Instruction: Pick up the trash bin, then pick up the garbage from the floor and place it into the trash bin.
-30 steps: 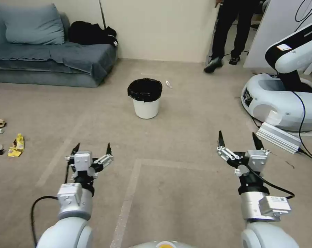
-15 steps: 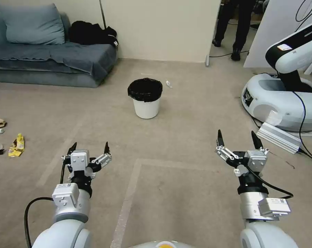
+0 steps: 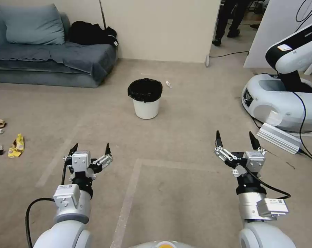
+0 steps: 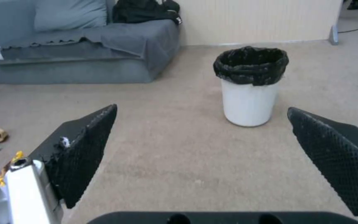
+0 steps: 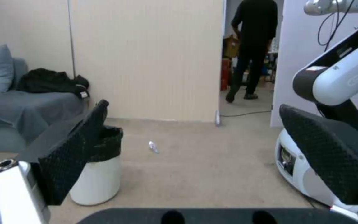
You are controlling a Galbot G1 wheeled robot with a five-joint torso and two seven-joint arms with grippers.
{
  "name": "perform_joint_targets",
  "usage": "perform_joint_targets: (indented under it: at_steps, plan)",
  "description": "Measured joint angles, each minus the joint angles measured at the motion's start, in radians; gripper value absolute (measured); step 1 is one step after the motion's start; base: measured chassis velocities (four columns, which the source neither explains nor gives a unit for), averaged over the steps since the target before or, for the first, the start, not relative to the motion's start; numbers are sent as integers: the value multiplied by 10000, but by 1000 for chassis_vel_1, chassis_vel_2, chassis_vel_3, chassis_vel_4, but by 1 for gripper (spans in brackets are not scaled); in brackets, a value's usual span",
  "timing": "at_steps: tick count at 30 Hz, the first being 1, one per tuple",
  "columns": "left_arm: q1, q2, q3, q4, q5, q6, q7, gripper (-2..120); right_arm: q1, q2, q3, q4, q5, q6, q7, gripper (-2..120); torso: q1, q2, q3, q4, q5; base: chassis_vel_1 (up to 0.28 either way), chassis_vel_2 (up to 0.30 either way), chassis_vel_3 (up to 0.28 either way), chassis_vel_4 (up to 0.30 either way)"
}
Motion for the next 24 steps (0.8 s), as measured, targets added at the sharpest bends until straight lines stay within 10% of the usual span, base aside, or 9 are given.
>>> perform_joint_targets:
  at_steps: [24]
  plan:
    - [98, -38, 55, -53, 48, -131, 6, 100, -26, -10, 51, 82, 33, 17, -102, 100, 2, 0, 1, 1, -4, -173, 175, 169, -167]
